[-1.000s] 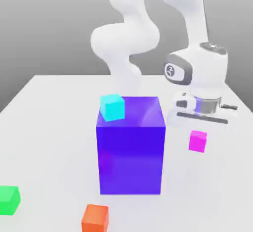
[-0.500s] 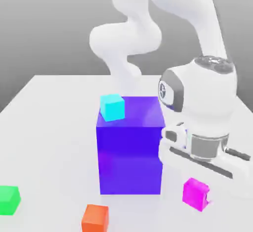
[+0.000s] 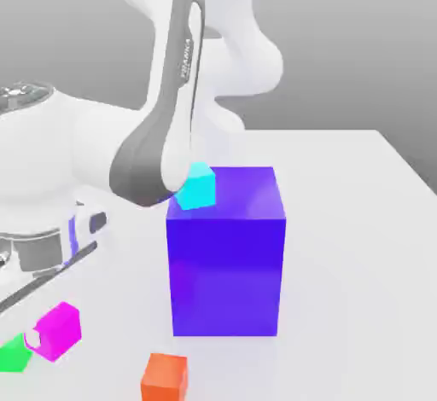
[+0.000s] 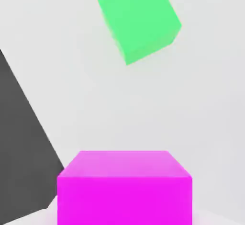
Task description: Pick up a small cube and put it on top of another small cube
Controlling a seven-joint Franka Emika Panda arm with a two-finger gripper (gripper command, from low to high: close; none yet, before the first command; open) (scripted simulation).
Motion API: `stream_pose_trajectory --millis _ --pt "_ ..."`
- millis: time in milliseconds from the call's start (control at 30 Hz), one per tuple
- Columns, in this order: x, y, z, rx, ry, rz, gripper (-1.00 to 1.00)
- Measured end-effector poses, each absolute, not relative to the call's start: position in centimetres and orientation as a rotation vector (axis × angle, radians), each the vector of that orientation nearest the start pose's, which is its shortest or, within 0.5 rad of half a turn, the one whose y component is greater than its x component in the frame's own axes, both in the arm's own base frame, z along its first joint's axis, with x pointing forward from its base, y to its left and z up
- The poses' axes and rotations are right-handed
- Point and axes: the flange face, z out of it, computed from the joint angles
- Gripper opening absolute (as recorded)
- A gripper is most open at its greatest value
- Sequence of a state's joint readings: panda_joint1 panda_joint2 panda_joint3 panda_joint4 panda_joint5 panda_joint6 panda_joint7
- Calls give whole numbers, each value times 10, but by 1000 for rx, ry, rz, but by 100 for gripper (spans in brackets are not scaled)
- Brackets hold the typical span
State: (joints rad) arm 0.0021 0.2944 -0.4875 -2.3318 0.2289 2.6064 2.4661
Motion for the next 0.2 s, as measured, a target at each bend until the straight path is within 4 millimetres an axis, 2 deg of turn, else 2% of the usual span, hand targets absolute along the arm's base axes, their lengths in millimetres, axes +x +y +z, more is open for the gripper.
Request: stream_pose_trajectory --millis 67,100,200 --pt "436 -286 200 250 3125 -18 -100" --pt "429 -297 188 338 3119 -10 100" --pt "429 -297 188 338 3119 -10 100"
